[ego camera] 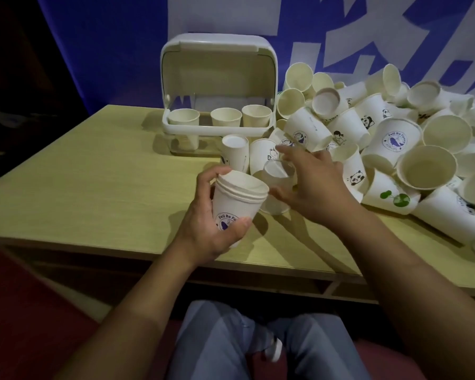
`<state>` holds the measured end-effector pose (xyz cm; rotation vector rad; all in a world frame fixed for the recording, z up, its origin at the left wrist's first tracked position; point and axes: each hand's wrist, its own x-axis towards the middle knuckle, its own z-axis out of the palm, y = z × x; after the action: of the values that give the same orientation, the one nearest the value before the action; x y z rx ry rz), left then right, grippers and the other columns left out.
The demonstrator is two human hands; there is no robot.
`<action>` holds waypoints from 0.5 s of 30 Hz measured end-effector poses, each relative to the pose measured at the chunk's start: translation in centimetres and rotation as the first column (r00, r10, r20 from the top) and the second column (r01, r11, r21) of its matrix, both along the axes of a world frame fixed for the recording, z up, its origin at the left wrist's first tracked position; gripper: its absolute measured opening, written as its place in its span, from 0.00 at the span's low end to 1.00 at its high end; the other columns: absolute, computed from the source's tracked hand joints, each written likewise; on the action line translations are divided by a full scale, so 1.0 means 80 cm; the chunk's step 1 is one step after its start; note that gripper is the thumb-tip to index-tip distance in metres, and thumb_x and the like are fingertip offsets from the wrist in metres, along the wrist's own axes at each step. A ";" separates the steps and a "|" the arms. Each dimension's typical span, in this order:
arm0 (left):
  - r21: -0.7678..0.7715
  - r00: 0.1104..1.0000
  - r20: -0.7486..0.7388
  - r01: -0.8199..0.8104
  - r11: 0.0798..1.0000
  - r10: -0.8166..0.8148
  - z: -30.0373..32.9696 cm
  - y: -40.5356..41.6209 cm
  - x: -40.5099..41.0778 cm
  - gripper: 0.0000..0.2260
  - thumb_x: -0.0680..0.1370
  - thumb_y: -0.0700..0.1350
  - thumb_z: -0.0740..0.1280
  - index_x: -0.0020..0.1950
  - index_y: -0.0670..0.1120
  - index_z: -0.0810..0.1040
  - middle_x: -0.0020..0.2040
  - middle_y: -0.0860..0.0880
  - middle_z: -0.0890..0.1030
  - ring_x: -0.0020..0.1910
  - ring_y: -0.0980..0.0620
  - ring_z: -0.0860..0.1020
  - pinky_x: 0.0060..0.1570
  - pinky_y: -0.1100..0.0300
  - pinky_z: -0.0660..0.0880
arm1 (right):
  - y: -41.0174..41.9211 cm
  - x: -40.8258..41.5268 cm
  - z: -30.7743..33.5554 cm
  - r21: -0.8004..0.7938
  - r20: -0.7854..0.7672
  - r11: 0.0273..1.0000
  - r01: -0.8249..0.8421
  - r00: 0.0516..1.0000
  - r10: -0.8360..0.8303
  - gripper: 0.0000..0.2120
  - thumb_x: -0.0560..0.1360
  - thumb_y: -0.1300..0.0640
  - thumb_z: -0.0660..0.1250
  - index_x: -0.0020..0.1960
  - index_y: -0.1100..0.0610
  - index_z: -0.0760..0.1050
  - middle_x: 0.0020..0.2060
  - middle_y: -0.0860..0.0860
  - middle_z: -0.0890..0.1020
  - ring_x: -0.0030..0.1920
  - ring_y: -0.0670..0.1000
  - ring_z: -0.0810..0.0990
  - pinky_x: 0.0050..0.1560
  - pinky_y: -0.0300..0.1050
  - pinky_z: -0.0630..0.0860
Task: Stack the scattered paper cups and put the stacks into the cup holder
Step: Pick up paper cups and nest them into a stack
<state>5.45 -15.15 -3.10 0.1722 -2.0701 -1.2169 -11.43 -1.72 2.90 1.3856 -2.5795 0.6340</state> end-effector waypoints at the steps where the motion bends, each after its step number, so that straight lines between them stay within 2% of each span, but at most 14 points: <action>1: -0.015 0.999 0.026 0.020 1.000 -0.020 -0.001 0.000 0.000 0.32 0.68 0.57 0.72 0.66 0.72 0.60 0.57 0.54 0.76 0.46 0.55 0.80 0.42 0.62 0.77 | -0.005 -0.002 0.003 -0.048 0.012 0.999 -0.012 1.000 0.012 0.35 0.73 0.40 0.71 0.75 0.48 0.65 0.68 0.49 0.76 0.67 0.59 0.69 0.64 0.57 0.65; 4: -0.037 0.994 0.083 0.078 0.996 -0.074 -0.002 0.000 -0.001 0.32 0.68 0.57 0.73 0.67 0.71 0.63 0.51 0.58 0.79 0.43 0.52 0.81 0.40 0.57 0.78 | -0.007 -0.005 0.011 -0.305 0.110 0.952 -0.025 0.992 0.061 0.32 0.71 0.46 0.75 0.73 0.49 0.69 0.63 0.50 0.76 0.61 0.50 0.75 0.61 0.48 0.72; 6: -0.017 0.990 0.100 0.099 0.995 -0.096 0.000 0.002 -0.001 0.33 0.67 0.57 0.73 0.68 0.72 0.63 0.53 0.60 0.78 0.44 0.52 0.81 0.42 0.56 0.80 | -0.002 -0.001 0.015 -0.469 0.206 0.883 -0.009 0.971 0.119 0.31 0.72 0.49 0.75 0.72 0.43 0.68 0.61 0.48 0.74 0.57 0.44 0.75 0.56 0.42 0.75; 9: 0.000 0.987 0.113 0.113 0.994 -0.112 0.004 0.002 -0.001 0.35 0.68 0.57 0.73 0.71 0.72 0.62 0.59 0.61 0.78 0.51 0.51 0.82 0.49 0.52 0.82 | 0.005 0.016 0.014 -0.595 0.325 0.804 -0.022 0.907 0.266 0.24 0.74 0.54 0.73 0.66 0.39 0.72 0.59 0.47 0.71 0.52 0.39 0.77 0.49 0.35 0.77; 10: -0.004 0.987 0.118 0.115 0.993 -0.114 0.005 0.003 0.000 0.36 0.68 0.57 0.73 0.73 0.71 0.61 0.61 0.63 0.77 0.54 0.51 0.82 0.51 0.52 0.81 | 0.005 0.023 0.012 -0.619 0.351 0.785 -0.033 0.882 0.314 0.22 0.73 0.53 0.73 0.63 0.38 0.74 0.59 0.47 0.71 0.52 0.40 0.78 0.49 0.36 0.79; 12: -0.005 0.984 0.135 0.118 0.993 -0.116 0.005 0.004 0.000 0.40 0.69 0.58 0.73 0.76 0.70 0.57 0.65 0.67 0.75 0.60 0.54 0.80 0.56 0.55 0.80 | 0.003 0.035 0.004 -0.663 0.387 0.748 -0.023 0.845 0.369 0.16 0.70 0.49 0.72 0.56 0.36 0.75 0.59 0.48 0.73 0.55 0.48 0.80 0.50 0.46 0.81; 14: -0.008 0.980 0.157 0.122 0.992 -0.119 0.007 0.005 -0.001 0.43 0.69 0.58 0.73 0.78 0.70 0.53 0.67 0.72 0.73 0.63 0.59 0.78 0.56 0.62 0.78 | 0.000 0.045 -0.004 -0.698 0.429 0.715 0.033 0.819 0.381 0.11 0.70 0.45 0.72 0.49 0.39 0.72 0.58 0.52 0.76 0.54 0.53 0.81 0.48 0.53 0.82; 15: -0.017 0.979 0.165 0.122 0.992 -0.118 0.009 0.005 -0.001 0.44 0.68 0.59 0.73 0.77 0.72 0.51 0.66 0.74 0.72 0.62 0.62 0.78 0.55 0.65 0.77 | -0.002 0.047 -0.006 -0.713 0.447 0.698 0.065 0.810 0.380 0.13 0.71 0.46 0.73 0.48 0.42 0.70 0.58 0.52 0.77 0.53 0.53 0.81 0.46 0.53 0.82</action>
<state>5.38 -14.72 -2.41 0.1407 -2.2665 -1.2838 -7.68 -1.86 2.41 1.2542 -2.0875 2.0921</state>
